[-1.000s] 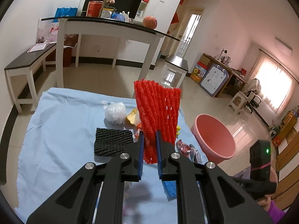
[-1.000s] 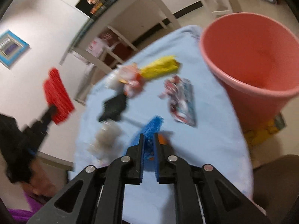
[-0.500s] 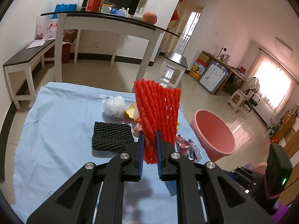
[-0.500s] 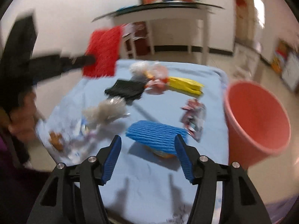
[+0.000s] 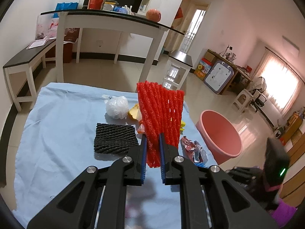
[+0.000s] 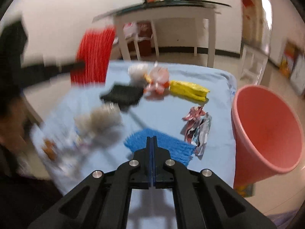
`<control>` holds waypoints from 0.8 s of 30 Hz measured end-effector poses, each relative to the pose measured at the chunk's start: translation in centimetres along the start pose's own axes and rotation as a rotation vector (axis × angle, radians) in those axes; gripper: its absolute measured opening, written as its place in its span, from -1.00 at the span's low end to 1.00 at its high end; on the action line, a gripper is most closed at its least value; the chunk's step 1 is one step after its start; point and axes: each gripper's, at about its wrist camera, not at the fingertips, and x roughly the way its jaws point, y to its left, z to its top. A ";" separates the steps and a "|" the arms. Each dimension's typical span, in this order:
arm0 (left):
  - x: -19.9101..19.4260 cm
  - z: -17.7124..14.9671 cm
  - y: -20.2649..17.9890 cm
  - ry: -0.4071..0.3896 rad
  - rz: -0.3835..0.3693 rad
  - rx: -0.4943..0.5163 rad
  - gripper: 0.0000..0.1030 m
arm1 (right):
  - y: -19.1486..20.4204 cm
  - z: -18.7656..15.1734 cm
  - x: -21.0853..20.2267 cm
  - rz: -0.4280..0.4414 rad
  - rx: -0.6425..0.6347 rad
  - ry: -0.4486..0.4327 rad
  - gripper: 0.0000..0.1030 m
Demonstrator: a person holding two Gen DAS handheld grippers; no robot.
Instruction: Collect trash
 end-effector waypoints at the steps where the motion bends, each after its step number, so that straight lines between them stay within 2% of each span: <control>1: 0.1 0.0 -0.1 0.001 -0.001 0.002 -0.78 | -0.3 0.2 -0.5 0.018 0.022 -0.011 -1.00; 5: 0.4 -0.2 -0.8 0.008 -0.006 0.023 -0.78 | -0.9 0.6 -2.0 0.036 0.030 -0.050 -0.98; 7: 0.6 -0.2 -0.9 0.017 -0.003 0.027 -0.78 | -0.1 0.5 -2.0 0.041 -0.021 -0.036 -0.46; 8: 0.8 -0.3 -0.9 0.023 -0.001 0.026 -0.78 | 0.7 0.3 -1.6 0.026 -0.066 -0.012 0.22; 9: 1.0 -0.3 -0.9 0.031 0.001 0.023 -0.78 | 1.2 0.2 -1.2 0.013 -0.097 -0.009 0.36; 11: 1.1 -0.3 -1.0 0.037 0.006 0.020 -0.78 | 2.3 0.0 -0.4 0.002 -0.165 0.003 0.32; 16: 1.1 -0.3 -1.0 0.038 0.009 0.024 -0.78 | 2.9 0.0 3.5 -0.034 -0.238 0.094 -0.10; 19: 1.1 -0.3 -1.0 0.038 0.011 0.022 -0.78 | 2.6 -0.2 5.7 -0.040 -0.249 0.147 -0.55; 20: 1.2 -0.3 -1.0 0.040 0.013 0.019 -0.78 | 2.5 -0.2 5.9 -0.044 -0.247 0.148 -0.79; 21: 1.2 -0.2 -0.9 0.041 0.013 0.016 -0.78 | 2.2 -0.1 6.0 -0.042 -0.228 0.143 -0.87; 24: 1.3 -0.1 -0.7 0.042 0.013 0.012 -0.78 | 0.6 0.6 5.2 0.023 -0.124 0.115 -0.89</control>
